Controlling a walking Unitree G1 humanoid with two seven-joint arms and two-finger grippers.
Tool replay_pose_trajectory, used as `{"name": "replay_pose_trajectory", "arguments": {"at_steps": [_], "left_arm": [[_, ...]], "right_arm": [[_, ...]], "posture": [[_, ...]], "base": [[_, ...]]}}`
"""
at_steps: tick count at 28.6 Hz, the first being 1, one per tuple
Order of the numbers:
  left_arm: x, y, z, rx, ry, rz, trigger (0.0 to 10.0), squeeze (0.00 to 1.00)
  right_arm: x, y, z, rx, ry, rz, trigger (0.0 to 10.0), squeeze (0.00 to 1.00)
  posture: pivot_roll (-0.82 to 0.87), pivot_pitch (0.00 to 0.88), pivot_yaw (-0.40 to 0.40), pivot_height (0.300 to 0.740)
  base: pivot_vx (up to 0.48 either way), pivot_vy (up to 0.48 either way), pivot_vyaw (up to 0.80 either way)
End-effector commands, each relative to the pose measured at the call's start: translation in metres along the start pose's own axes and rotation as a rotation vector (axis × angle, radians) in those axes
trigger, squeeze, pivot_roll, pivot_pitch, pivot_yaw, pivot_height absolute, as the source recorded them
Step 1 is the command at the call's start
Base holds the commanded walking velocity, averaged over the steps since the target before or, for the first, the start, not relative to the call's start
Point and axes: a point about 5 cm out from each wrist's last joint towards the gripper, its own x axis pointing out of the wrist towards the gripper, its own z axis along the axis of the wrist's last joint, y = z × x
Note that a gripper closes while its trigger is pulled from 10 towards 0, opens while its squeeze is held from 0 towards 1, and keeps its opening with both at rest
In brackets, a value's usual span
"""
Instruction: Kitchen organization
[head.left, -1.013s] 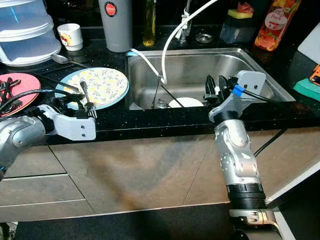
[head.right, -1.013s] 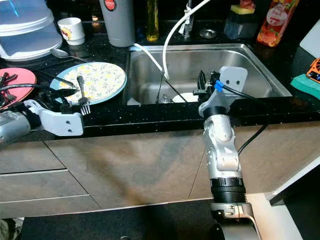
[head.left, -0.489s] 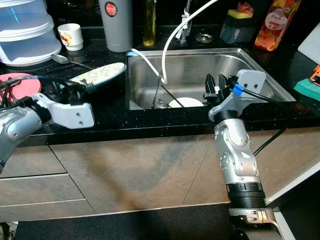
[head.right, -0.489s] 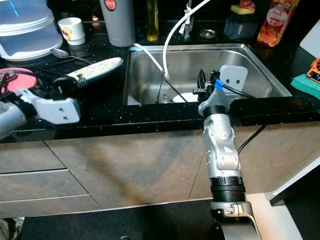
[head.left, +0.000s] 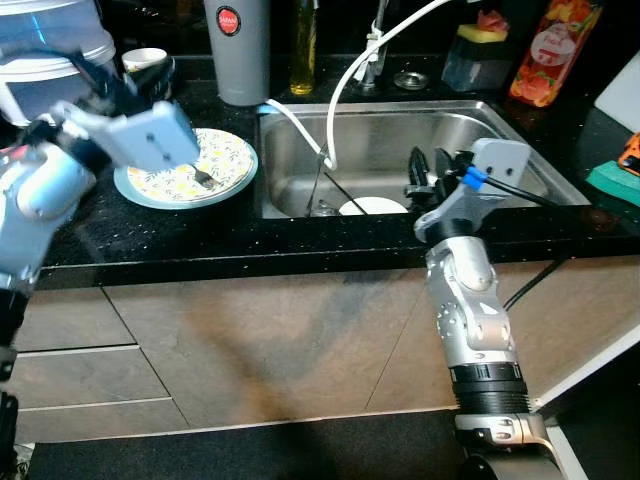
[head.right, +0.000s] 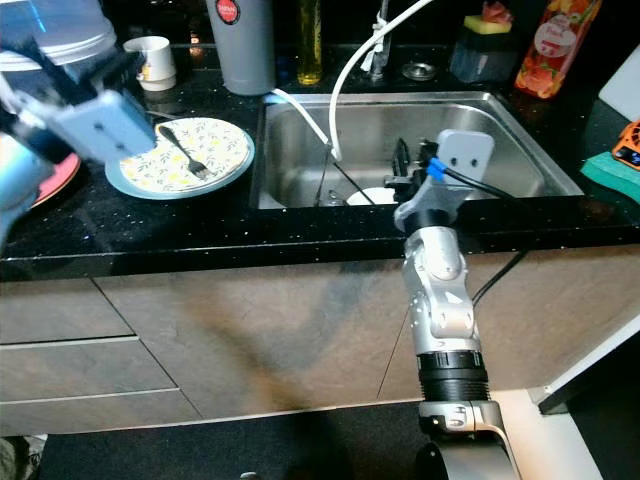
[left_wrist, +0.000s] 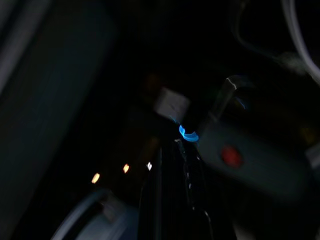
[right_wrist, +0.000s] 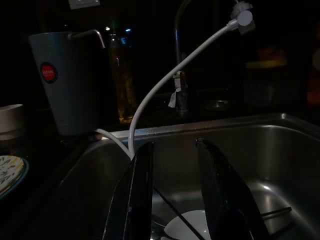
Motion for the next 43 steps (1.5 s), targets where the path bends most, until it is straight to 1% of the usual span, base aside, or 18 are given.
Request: {"name": "replay_pose_trajectory", "arguments": {"at_steps": [1,8,10,14,17,18,19,20,23,30,35,36,37,38,39,41,42,43], "left_arm": [[0.006,-0.002,0.0,-0.076,0.021,0.042,10.0,0.0],[0.048,-0.014,0.022,-0.384,-0.016,0.16,10.0,0.0],[0.051,-0.015,0.024,-0.414,-0.015,0.164,10.0,0.0],[0.081,-0.043,0.032,-0.795,0.062,0.161,10.0,0.0],[0.088,-0.053,0.037,-0.895,0.076,0.13,10.0,0.0],[0.095,-0.067,0.046,-0.995,0.068,0.053,10.0,0.0],[0.095,-0.067,0.046,-0.995,0.068,0.053,10.0,0.0],[0.098,-0.082,0.053,-1.08,0.065,-0.037,10.0,1.0],[0.098,-0.091,0.055,-1.12,0.074,-0.097,10.0,1.0],[0.093,-0.111,0.037,-1.164,0.249,-0.143,10.0,1.0],[0.085,-0.124,0.023,-1.291,0.38,-0.175,10.0,1.0],[0.085,-0.124,0.023,-1.291,0.38,-0.175,10.0,1.0],[0.081,-0.13,0.02,-1.282,0.414,-0.214,10.0,0.01],[0.076,-0.13,0.014,-1.062,0.441,-0.261,10.0,0.0],[0.076,-0.13,0.014,-1.062,0.441,-0.261,10.0,0.0],[0.071,-0.118,0.016,-0.692,0.281,-0.42,10.0,0.0],[0.06,-0.104,0.01,-0.435,0.204,-0.557,10.0,0.0],[0.06,-0.104,0.01,-0.435,0.204,-0.557,10.0,0.0]], "right_arm": [[0.001,0.0,0.0,0.01,-0.005,0.0,10.0,0.0],[0.001,0.0,0.003,0.009,-0.015,-0.003,10.0,0.0],[0.001,-0.001,0.003,0.01,-0.015,-0.003,10.0,0.0],[0.0,-0.002,0.005,0.008,-0.025,-0.01,10.0,0.0],[0.0,-0.002,0.005,0.009,-0.027,-0.01,10.0,0.0],[-0.001,-0.002,0.005,0.01,-0.027,-0.012,10.0,0.0],[-0.001,-0.002,0.005,0.01,-0.027,-0.012,10.0,0.0],[-0.001,-0.002,0.005,0.013,-0.026,-0.012,10.0,0.0],[-0.001,-0.002,0.006,0.014,-0.027,-0.012,10.0,0.0],[-0.002,-0.002,0.004,0.017,-0.023,-0.013,10.0,0.0],[-0.001,0.0,0.004,0.019,-0.021,-0.009,10.0,0.0],[-0.001,0.0,0.004,0.019,-0.021,-0.009,10.0,0.0],[-0.001,0.0,0.004,0.02,-0.022,-0.007,10.0,0.0],[0.0,0.001,0.006,0.018,-0.027,-0.007,10.0,0.0],[0.0,0.001,0.006,0.018,-0.027,-0.007,10.0,0.0],[-0.001,-0.001,0.007,0.016,-0.03,-0.013,10.0,0.0],[-0.002,-0.004,0.007,0.012,-0.026,-0.021,10.0,0.0],[-0.002,-0.004,0.007,0.012,-0.026,-0.021,10.0,0.0]], "posture": [[0.26,0.076,-0.015,0.74],[0.25,0.077,-0.015,0.74],[0.25,0.077,-0.015,0.74],[0.22,0.077,-0.004,0.74],[0.22,0.077,-0.004,0.74],[0.22,0.078,-0.002,0.74],[0.22,0.078,-0.002,0.74],[0.22,0.078,0.0,0.74],[0.21,0.079,0.002,0.74],[0.21,0.08,0.002,0.74],[0.22,0.083,-0.004,0.74],[0.22,0.083,-0.004,0.74],[0.22,0.083,-0.004,0.74],[0.21,0.085,-0.001,0.74],[0.21,0.085,-0.001,0.74],[0.2,0.086,-0.001,0.74],[0.21,0.088,-0.002,0.74],[0.21,0.088,-0.002,0.74]], "base": [[0.0,0.0,0.0],[0.0,0.0,0.0],[0.0,0.0,0.0],[0.0,0.0,0.0],[0.0,0.0,0.0],[0.0,0.0,0.0],[0.0,0.0,0.0],[0.0,0.0,0.0],[0.0,0.0,0.0],[0.0,0.0,0.0],[0.0,0.0,0.0],[0.0,0.0,0.0],[0.0,0.0,0.0],[0.0,0.0,0.0],[0.0,0.0,0.0],[0.0,0.0,0.0],[0.0,0.0,0.0],[0.0,0.0,0.0]]}}
